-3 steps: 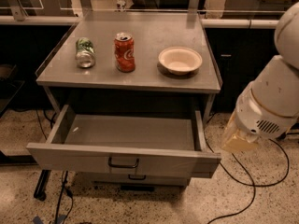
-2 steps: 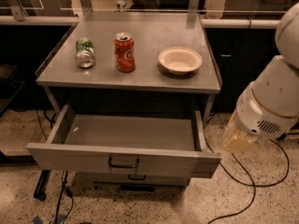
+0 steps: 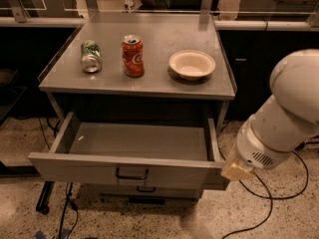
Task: Close top drawer
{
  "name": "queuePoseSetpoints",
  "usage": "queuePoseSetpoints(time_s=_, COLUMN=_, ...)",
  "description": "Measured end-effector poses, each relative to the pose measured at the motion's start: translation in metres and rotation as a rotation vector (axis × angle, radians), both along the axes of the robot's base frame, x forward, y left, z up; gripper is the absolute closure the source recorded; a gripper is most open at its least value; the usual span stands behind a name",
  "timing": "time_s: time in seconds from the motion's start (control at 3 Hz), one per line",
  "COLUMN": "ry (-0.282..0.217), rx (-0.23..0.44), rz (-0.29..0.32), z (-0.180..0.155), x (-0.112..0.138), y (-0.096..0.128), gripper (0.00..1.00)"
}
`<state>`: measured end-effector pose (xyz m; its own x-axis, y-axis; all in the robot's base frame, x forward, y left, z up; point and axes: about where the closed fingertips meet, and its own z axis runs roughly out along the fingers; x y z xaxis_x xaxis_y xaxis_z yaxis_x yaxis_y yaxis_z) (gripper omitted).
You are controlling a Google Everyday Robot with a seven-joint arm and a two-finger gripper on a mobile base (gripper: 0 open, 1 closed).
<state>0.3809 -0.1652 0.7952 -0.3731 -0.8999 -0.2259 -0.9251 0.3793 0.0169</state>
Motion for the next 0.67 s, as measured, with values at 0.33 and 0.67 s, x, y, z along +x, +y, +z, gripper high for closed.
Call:
queuePoseSetpoints(time_s=0.33, ry=0.002, rx=0.013, rz=-0.034, z=-0.028, x=0.011, y=0.008, gripper=1.0)
queuePoseSetpoints(time_s=0.67, ry=0.027, rx=0.032, rz=-0.05, z=-0.056, x=0.017, y=0.017, gripper=1.0)
